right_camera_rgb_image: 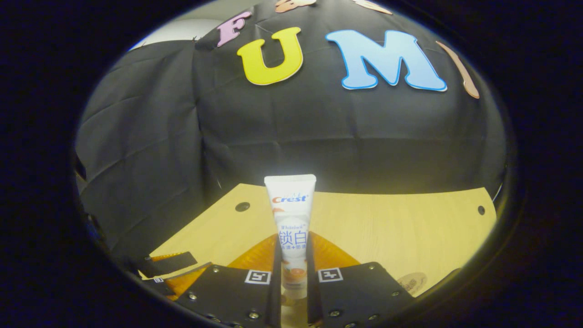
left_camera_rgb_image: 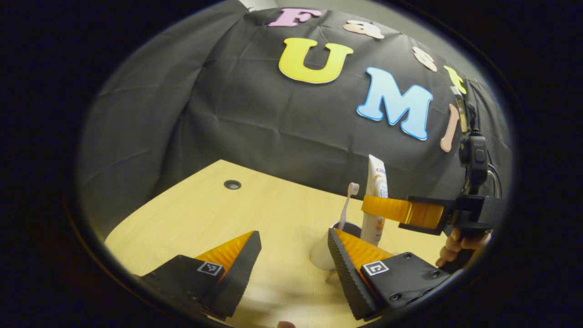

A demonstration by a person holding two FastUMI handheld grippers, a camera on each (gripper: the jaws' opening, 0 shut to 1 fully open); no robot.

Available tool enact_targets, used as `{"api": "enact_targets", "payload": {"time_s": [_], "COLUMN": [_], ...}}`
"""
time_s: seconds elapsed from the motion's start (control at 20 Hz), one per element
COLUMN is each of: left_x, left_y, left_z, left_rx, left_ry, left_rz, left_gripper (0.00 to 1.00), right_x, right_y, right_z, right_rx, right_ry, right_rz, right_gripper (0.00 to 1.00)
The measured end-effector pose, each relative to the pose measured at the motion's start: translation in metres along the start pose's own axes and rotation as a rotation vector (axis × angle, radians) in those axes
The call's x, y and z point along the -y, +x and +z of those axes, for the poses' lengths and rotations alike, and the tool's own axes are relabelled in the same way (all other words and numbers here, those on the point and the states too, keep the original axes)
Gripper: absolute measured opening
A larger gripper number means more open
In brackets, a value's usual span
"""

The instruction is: Put the toothbrush and toothpaste on the desktop into the cup, then pick up the cup and place it on the coaster on the desktop.

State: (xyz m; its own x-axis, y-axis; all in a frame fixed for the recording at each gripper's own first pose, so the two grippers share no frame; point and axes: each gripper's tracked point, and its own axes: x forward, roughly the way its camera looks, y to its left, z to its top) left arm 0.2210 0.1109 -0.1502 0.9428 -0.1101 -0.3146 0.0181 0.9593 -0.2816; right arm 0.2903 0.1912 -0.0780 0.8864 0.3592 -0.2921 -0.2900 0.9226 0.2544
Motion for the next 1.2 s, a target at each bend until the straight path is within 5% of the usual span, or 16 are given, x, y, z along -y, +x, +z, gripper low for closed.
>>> {"api": "enact_targets", "payload": {"time_s": [0.35,0.8,0.85,1.15,1.2], "left_x": [-0.011,-0.011,-0.011,-0.008,-0.005], "left_y": [0.002,0.001,0.000,0.000,-0.001], "left_z": [-0.005,-0.012,-0.011,-0.014,-0.015], "left_rx": [-0.021,-0.034,-0.035,-0.039,-0.039], "left_ry": [-0.004,-0.001,-0.003,-0.015,-0.014], "left_rz": [0.016,0.017,0.017,0.012,0.010], "left_gripper": [0.95,0.95,0.95,0.95,0.95], "right_x": [0.000,-0.001,-0.001,0.001,0.004], "right_y": [0.000,0.024,0.024,0.009,0.007], "right_z": [0.035,0.006,0.002,-0.010,-0.009], "right_rx": [0.126,0.086,0.075,0.018,0.020], "right_ry": [-0.017,-0.039,-0.041,-0.058,-0.063], "right_rz": [-0.002,-0.007,-0.004,-0.016,-0.023], "right_gripper": [0.23,0.28,0.21,0.48,0.60]}}
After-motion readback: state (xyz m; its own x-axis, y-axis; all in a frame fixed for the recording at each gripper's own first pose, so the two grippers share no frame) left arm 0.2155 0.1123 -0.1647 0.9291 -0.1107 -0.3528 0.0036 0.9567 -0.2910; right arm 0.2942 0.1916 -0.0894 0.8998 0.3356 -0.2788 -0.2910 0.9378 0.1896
